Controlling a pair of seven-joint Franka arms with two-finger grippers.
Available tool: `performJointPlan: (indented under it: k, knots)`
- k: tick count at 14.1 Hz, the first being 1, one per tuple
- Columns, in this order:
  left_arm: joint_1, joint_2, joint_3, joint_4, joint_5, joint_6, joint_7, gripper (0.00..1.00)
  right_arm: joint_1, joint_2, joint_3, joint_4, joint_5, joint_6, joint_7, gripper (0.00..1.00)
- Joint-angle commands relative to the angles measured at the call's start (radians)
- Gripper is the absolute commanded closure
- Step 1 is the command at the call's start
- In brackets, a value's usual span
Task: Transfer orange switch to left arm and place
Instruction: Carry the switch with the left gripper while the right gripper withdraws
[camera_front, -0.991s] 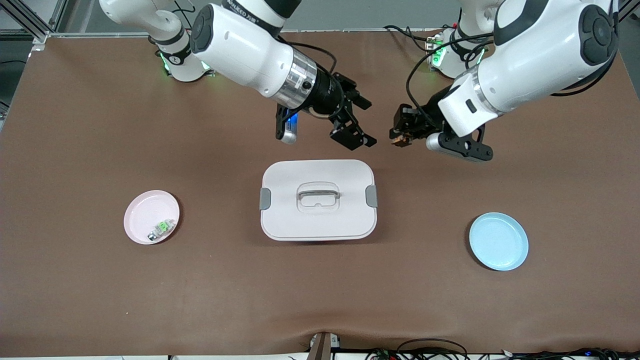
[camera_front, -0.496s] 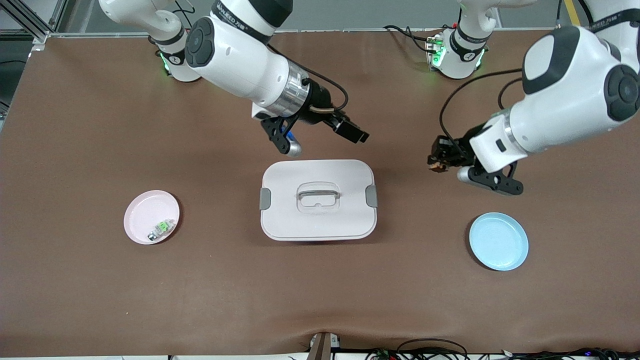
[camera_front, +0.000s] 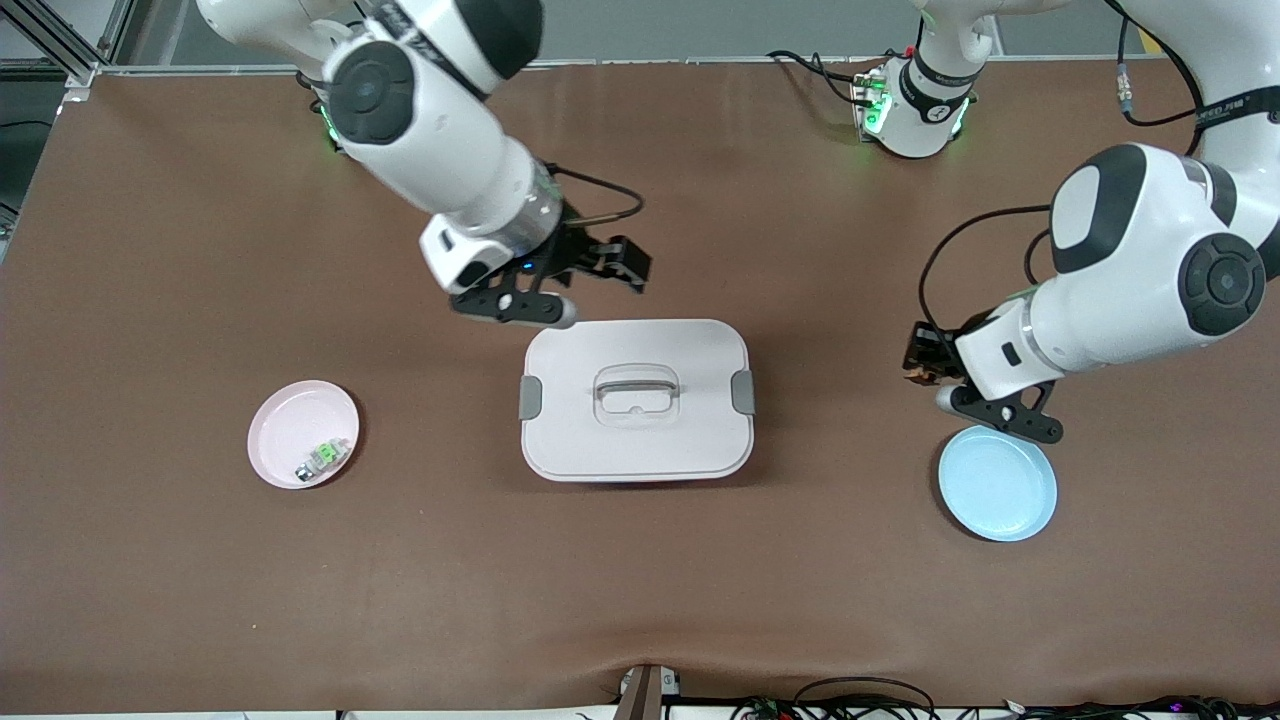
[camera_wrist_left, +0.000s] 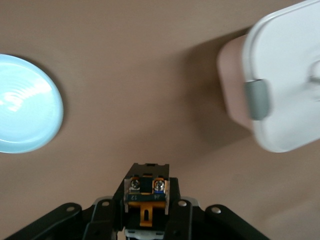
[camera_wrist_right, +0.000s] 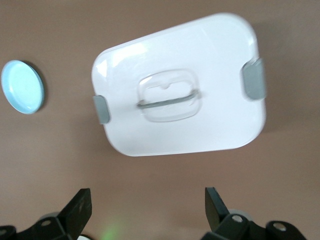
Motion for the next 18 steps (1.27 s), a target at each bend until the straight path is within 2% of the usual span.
performJointPlan:
  k: [1,5,7,9,10,12,14,18]
  knots:
    - [0.03,0.038,-0.005,0.02,0.035,0.034,0.095,1.0,-0.058,-0.035,0.013,-0.008,-0.086,-0.086,-0.192,0.0]
    - [0.102,0.117,-0.003,0.015,0.049,0.121,0.297,1.0,-0.138,-0.057,0.012,-0.008,-0.187,-0.167,-0.392,0.0]
    - [0.115,0.152,-0.003,0.014,0.145,0.157,0.374,1.0,-0.196,-0.057,0.015,0.004,-0.191,-0.207,-0.395,0.0]
    - [0.126,0.189,-0.003,0.012,0.193,0.187,0.452,1.0,-0.249,-0.054,0.013,0.088,-0.191,-0.266,-0.397,0.0]
    - [0.144,0.209,-0.002,0.011,0.196,0.216,0.513,1.0,-0.275,-0.049,0.012,0.128,-0.192,-0.286,-0.397,0.0]
    - [0.18,0.245,-0.003,0.005,0.196,0.278,0.624,1.0,-0.31,-0.049,0.012,0.139,-0.21,-0.286,-0.395,0.0]
    - [0.197,0.281,-0.003,0.005,0.196,0.325,0.719,1.0,-0.331,-0.051,0.013,0.142,-0.276,-0.277,-0.395,0.0]
    - [0.229,0.342,-0.003,0.006,0.196,0.419,0.937,1.0,-0.365,-0.093,0.012,0.147,-0.281,-0.284,-0.384,0.0]
